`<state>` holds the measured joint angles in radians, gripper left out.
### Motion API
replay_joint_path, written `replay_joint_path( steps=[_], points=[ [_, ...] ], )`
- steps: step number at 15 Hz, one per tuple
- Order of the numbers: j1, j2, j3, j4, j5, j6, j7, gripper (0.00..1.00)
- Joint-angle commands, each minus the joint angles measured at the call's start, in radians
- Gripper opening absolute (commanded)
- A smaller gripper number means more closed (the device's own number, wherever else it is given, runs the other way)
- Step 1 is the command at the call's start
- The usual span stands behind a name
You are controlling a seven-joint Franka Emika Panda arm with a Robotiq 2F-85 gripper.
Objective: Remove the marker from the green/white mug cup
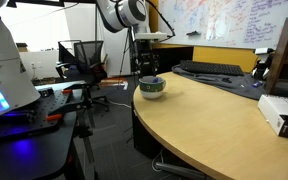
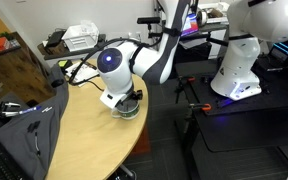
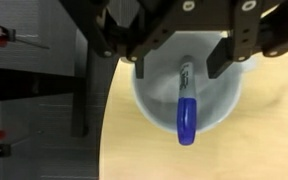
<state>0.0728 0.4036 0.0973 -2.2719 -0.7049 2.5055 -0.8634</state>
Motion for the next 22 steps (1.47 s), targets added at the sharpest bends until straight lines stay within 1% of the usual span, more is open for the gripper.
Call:
replay_joint_path(
  steps=[1,2,3,5,7,8,10,11,12,13,14,15,17,19,20,22],
  points=[
    [-0.016,0.039,0.002,0.042,0.005,0.006,-0.027,0.68],
    [-0.018,0.049,0.002,0.054,0.009,-0.002,-0.029,0.63],
    [-0.021,0.059,0.003,0.065,0.012,-0.006,-0.031,0.62],
    [-0.025,0.081,0.001,0.086,0.013,-0.012,-0.032,0.48],
    [-0.028,0.102,-0.003,0.105,0.011,-0.015,-0.029,0.54],
    [-0.028,0.111,-0.005,0.114,0.009,-0.018,-0.026,0.51],
    [-0.026,0.126,-0.009,0.13,0.004,-0.025,-0.024,0.57],
    [-0.023,0.131,-0.012,0.137,0.001,-0.031,-0.021,0.51],
    [-0.021,0.135,-0.014,0.141,-0.001,-0.035,-0.018,0.31],
    [-0.015,0.137,-0.019,0.146,-0.008,-0.047,-0.012,0.28],
    [-0.014,0.139,-0.021,0.149,-0.012,-0.052,-0.012,0.22],
    [-0.008,0.14,-0.025,0.153,-0.017,-0.071,-0.006,0.12],
    [-0.002,0.138,-0.027,0.156,-0.03,-0.088,-0.006,0.0],
    [0.001,0.134,-0.021,0.158,-0.036,-0.12,-0.014,0.05],
    [0.003,0.126,-0.017,0.153,-0.042,-0.134,-0.021,0.05],
    [0.025,0.091,-0.017,0.136,-0.065,-0.201,-0.008,0.05]
  ],
)
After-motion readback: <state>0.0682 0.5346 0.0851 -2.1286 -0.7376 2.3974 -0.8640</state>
